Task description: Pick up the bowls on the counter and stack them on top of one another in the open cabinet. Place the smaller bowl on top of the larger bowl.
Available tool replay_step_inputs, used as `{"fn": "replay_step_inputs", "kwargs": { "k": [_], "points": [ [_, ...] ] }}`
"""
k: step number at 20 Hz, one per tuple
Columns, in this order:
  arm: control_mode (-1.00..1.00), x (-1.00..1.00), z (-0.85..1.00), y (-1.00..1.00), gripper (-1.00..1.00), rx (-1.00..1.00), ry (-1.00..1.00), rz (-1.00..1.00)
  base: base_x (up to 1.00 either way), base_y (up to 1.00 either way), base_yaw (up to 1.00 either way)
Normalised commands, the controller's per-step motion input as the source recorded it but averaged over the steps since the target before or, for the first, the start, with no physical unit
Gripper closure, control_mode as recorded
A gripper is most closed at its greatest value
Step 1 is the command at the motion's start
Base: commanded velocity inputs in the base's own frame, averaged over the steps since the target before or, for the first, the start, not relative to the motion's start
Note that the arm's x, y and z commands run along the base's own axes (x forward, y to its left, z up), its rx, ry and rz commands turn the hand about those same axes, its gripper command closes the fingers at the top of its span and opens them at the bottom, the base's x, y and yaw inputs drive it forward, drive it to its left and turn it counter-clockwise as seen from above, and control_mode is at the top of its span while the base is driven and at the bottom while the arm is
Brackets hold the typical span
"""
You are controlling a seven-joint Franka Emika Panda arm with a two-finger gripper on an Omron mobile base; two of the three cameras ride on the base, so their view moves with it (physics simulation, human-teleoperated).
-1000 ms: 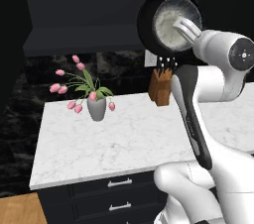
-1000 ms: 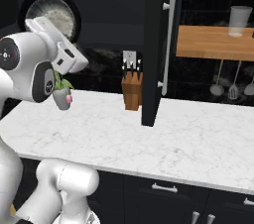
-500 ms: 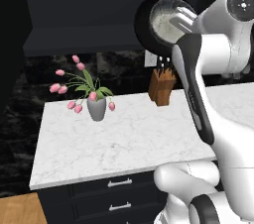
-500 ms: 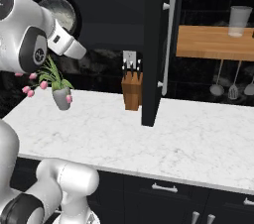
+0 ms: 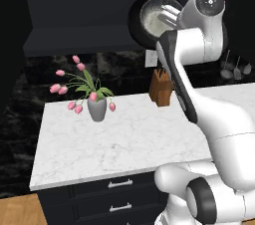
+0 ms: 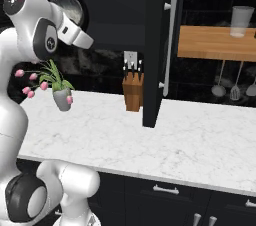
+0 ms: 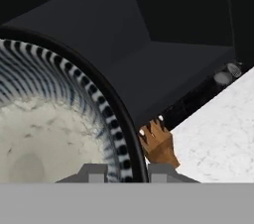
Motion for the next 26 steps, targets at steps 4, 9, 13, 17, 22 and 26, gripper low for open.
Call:
{"fn": "replay_step_inputs", "kwargs": {
  "k": [4,9,13,17,22,26],
  "points": [
    [-1.00,0.82,0.00,0.10,1.00,-0.08,0.05,-0.05,0.00,0.00,0.00],
    [-1.00,0.57,0.00,0.04,1.00,-0.04,0.12,-0.04,0.00,0.00,0.00],
    [-1.00,0.55,-0.02,0.01,1.00,-0.01,0.10,-0.02,0.00,0.00,0.00],
    [-1.00,0.49,-0.01,0.00,1.00,-0.02,0.04,-0.02,0.00,0.00,0.00],
    [-1.00,0.39,-0.15,0.00,1.00,-0.04,0.00,-0.03,0.00,0.00,0.00],
    [-1.00,0.05,-0.55,0.00,1.00,-0.08,0.00,-0.03,0.00,0.00,0.00]
  ]
}}
